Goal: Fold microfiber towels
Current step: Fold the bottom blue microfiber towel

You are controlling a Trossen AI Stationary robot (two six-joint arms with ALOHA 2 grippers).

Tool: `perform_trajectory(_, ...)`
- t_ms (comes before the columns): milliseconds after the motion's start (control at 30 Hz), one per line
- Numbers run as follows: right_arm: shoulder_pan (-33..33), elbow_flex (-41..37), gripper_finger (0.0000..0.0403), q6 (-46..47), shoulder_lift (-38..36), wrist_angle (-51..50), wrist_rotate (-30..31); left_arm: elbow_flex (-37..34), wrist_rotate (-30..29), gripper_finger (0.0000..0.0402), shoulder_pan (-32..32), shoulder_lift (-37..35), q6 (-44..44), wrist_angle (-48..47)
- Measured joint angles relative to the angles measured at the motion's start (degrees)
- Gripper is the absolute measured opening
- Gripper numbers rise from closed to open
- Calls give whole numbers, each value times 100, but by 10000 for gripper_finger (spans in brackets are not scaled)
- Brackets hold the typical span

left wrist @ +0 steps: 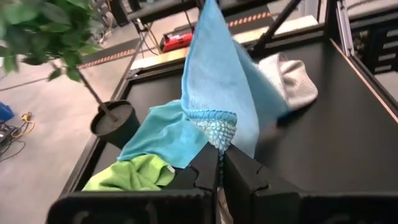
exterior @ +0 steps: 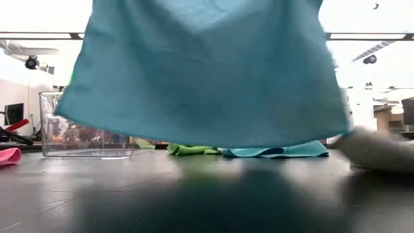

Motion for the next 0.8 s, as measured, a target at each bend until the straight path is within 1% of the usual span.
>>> perform_trajectory(100, -301, 149, 8, -319, 72, 34, 5, -156, -74, 0, 0, -306, 5, -17)
perform_trajectory(200, -509, 358, 8, -544, 106, 68, 9, -267, -88, 0, 2, -467, -1, -24)
perform_trajectory(333, -561, 481, 8, -603, 111, 62, -22, -503, -61, 0, -4, -498, -30, 30)
perform_trajectory(400, -543, 472, 8, -481, 111, 27, -185, -647, 146, 0, -6, -461, -40, 137)
perform_trajectory(467, -497, 390, 8, -275, 111, 18, -523, -763, 417, 0, -7, -378, -44, 297)
perform_trajectory(567, -359, 209, 8, 62, 166, 21, -920, -963, 833, 0, -16, -178, -40, 839)
perform_trajectory(667, -96, -46, 8, 444, 249, 37, -1123, -1091, 1129, 0, -88, 127, -49, 1282)
perform_trajectory(800, 393, -355, 8, 1002, 377, 123, -1143, -1106, 1298, 0, -255, 693, -51, 1683)
